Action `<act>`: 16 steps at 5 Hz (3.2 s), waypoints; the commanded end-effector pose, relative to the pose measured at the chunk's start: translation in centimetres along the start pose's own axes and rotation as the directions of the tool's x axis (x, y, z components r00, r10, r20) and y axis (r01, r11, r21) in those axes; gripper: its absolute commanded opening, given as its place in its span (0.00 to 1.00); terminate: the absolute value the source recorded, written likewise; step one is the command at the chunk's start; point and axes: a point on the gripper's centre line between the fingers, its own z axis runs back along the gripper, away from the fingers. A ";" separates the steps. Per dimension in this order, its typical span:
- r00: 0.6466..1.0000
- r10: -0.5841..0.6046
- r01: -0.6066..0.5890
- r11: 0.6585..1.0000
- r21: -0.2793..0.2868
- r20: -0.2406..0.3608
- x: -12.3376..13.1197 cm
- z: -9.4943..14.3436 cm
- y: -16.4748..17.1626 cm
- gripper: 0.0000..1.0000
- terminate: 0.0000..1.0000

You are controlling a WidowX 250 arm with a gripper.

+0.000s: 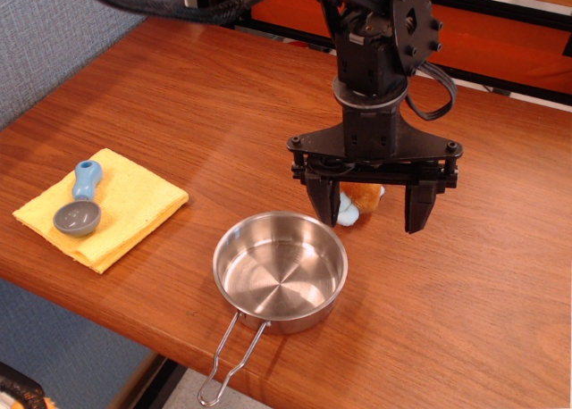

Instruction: Move the toy next to the vessel

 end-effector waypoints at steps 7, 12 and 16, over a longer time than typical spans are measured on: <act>0.978 0.206 -0.210 0.968 0.135 0.044 8.4 -2.7 2.3 1.00 0.00; 0.967 0.218 -0.237 0.960 0.148 0.134 8.9 -4.9 0.8 0.00 0.00; 0.985 0.084 -0.099 0.990 0.099 0.150 2.0 0.8 -4.0 0.00 0.00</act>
